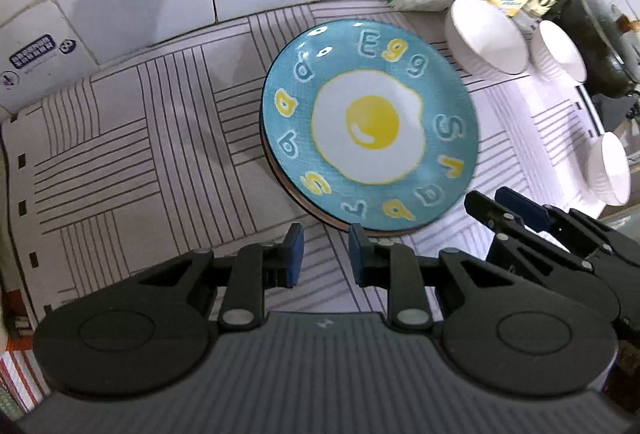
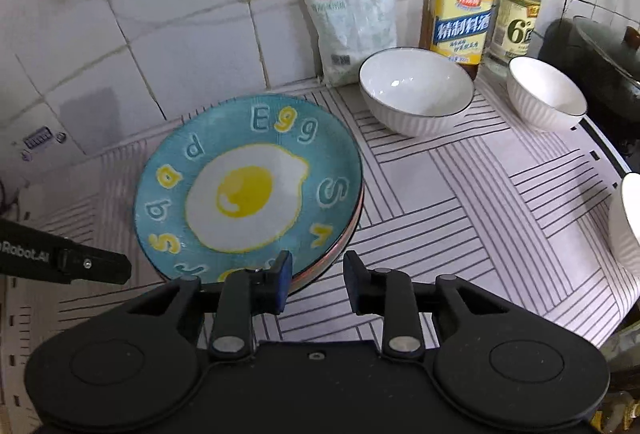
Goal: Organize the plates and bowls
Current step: 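Move the left tool to the white bowl by the stove and grip its rim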
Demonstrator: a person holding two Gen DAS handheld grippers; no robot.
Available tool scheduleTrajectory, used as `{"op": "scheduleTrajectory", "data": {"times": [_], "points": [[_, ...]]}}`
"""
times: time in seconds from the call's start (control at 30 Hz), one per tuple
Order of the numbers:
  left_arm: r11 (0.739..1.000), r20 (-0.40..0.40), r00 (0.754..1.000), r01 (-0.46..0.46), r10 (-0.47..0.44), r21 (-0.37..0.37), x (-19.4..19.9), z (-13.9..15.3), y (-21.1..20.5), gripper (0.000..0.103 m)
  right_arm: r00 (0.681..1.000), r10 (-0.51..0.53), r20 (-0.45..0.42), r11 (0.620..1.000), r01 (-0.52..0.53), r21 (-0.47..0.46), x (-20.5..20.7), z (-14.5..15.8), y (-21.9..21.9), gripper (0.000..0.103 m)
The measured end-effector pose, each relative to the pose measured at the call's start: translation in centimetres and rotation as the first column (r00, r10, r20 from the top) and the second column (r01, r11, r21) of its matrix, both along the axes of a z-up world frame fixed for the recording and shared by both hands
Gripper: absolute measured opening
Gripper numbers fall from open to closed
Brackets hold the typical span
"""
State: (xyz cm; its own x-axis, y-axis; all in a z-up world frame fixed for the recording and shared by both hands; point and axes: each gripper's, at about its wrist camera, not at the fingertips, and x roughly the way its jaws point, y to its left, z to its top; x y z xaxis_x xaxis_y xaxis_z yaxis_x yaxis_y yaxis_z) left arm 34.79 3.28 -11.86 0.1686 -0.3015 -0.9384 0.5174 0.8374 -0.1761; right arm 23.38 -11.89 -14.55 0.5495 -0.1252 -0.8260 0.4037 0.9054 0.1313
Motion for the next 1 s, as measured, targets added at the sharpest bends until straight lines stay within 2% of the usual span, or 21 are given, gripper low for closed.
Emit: {"op": "scheduleTrajectory", "data": {"times": [0.1,0.3,0.5,0.57,0.6,0.73,1.0], "points": [[1.000,0.022,1.000,0.005,-0.005,-0.006,-1.3,2.0,0.4,0.024,0.999,0.024,0.045,1.000,-0.023,-0.005,-1.6,2.0,-0.4,0.033],[1.000,0.075,0.997,0.030,-0.030,0.010,-3.6,6.3,0.5,0.032,0.990,0.071,0.122,0.997,-0.069,-0.018,-5.2,6.6,-1.4,0.034],[0.998,0.144,0.987,0.069,-0.069,0.005,-7.1,10.1,-0.5,0.044,0.973,0.147,0.176,0.987,-0.132,-0.097,-8.6,10.7,-2.0,0.048],[0.998,0.166,0.984,0.067,-0.066,0.004,-8.3,10.9,-0.9,0.051,0.965,0.175,0.197,0.981,-0.154,-0.115,-9.6,11.6,-2.7,0.056],[0.998,0.180,0.982,0.062,-0.062,0.003,-9.1,11.2,-1.2,0.053,0.960,0.189,0.208,0.978,-0.166,-0.123,-10.1,12.1,-3.1,0.061],[0.999,0.202,0.979,0.036,-0.034,-0.004,-11.5,11.8,-2.8,0.062,0.939,0.252,0.232,0.963,-0.219,-0.159,-12.4,13.2,-5.1,0.068],[1.000,0.224,0.974,-0.012,0.008,0.014,-15.5,12.1,-8.5,0.071,0.901,0.355,0.249,0.931,-0.318,-0.178,-16.5,13.1,-11.6,0.074]]}}
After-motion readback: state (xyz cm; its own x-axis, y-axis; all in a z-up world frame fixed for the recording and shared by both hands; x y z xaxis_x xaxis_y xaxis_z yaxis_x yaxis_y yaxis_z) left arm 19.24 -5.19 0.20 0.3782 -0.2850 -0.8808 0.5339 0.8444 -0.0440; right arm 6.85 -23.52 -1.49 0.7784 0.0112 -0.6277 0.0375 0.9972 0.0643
